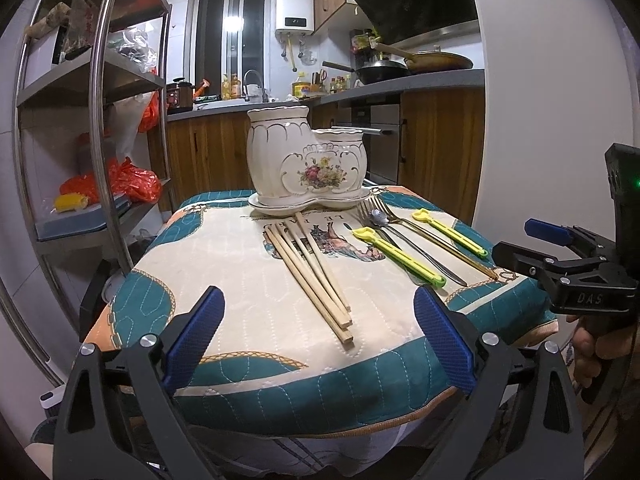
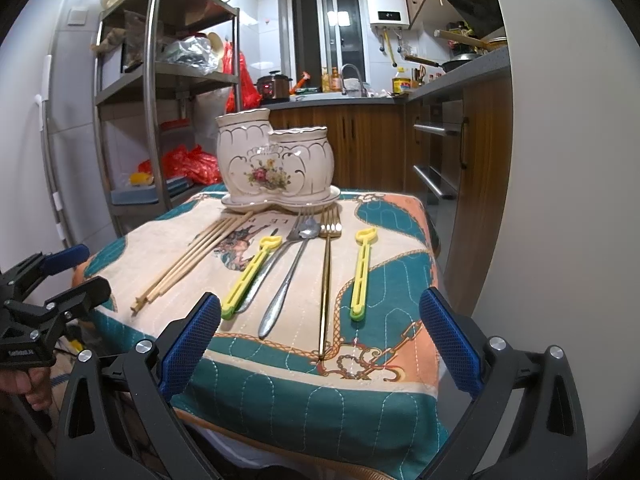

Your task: Organize utensils

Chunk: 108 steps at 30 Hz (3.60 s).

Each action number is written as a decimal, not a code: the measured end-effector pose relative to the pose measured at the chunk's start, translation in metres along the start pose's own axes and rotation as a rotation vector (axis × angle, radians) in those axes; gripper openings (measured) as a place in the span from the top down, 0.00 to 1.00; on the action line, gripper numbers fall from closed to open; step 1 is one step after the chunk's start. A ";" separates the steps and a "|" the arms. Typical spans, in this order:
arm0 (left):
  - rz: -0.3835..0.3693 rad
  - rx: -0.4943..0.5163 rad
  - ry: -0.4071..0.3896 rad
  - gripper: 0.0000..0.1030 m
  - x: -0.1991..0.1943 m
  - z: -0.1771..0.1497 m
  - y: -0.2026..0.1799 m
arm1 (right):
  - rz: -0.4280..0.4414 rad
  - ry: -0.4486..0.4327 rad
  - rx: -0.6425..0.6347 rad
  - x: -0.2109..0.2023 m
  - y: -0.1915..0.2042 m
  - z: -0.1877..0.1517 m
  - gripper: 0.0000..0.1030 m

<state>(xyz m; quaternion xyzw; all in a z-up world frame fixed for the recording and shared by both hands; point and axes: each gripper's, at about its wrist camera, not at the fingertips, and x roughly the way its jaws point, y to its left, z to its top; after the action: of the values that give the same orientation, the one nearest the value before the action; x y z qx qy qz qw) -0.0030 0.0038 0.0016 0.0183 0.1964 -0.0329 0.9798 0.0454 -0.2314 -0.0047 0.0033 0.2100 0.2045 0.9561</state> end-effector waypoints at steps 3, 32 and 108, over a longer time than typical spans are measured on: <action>0.002 -0.003 -0.011 0.09 -0.001 0.000 0.000 | 0.000 0.000 0.000 0.000 0.000 0.000 0.04; -0.022 0.010 -0.008 0.11 -0.001 -0.001 -0.004 | 0.000 0.000 0.001 0.001 0.001 0.000 0.04; 0.019 -0.075 0.510 0.82 0.163 0.058 0.074 | 0.043 0.339 0.002 0.085 -0.042 0.063 0.43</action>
<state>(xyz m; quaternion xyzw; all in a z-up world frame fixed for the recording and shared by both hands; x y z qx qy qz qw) 0.1750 0.0654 -0.0059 -0.0086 0.4378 -0.0110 0.8989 0.1583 -0.2318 0.0150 -0.0258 0.3685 0.2221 0.9024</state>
